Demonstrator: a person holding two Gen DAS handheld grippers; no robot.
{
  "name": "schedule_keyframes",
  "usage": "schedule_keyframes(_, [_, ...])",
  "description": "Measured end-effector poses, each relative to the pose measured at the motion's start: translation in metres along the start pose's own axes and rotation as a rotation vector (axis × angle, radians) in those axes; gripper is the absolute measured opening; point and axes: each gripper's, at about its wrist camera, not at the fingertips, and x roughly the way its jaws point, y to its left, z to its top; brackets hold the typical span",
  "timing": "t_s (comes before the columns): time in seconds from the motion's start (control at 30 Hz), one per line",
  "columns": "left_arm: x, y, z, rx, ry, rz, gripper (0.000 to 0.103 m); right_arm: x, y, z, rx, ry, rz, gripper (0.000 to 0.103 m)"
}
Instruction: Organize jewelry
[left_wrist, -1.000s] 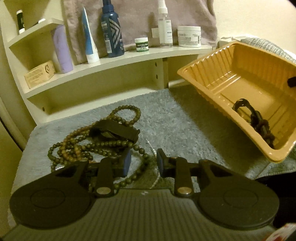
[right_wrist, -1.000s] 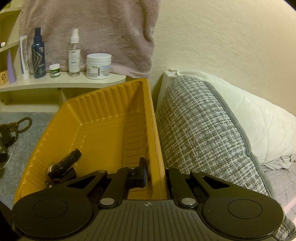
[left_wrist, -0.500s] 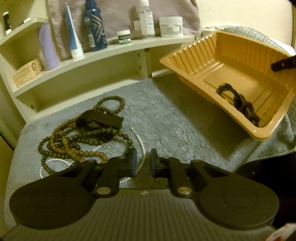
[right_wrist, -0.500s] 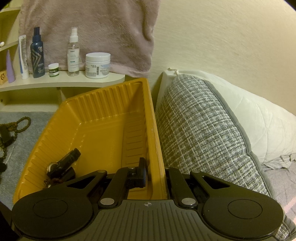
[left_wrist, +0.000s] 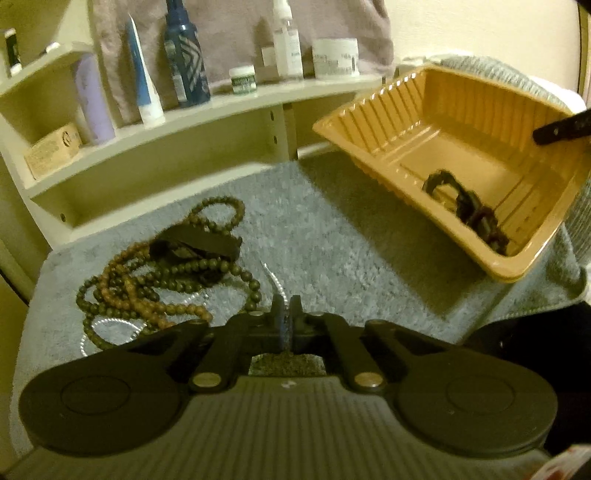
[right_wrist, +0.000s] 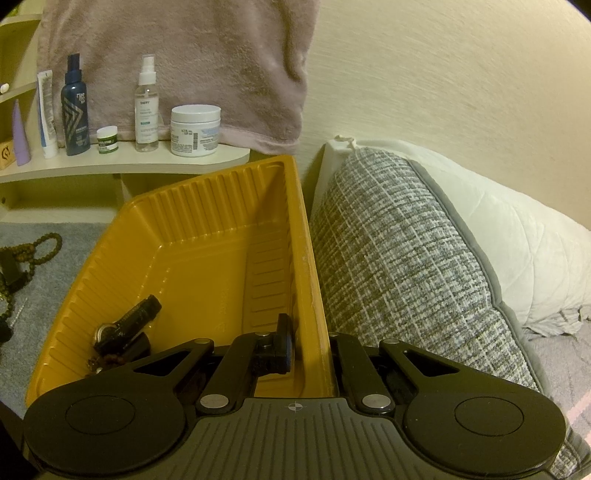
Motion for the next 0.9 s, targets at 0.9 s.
schedule_keyframes(0.9, [-0.054, -0.031, 0.059, -0.046, -0.214, -0.175, 0.001, -0.003, 0.001, 0.001, -0.004, -0.006, -0.001, 0.005])
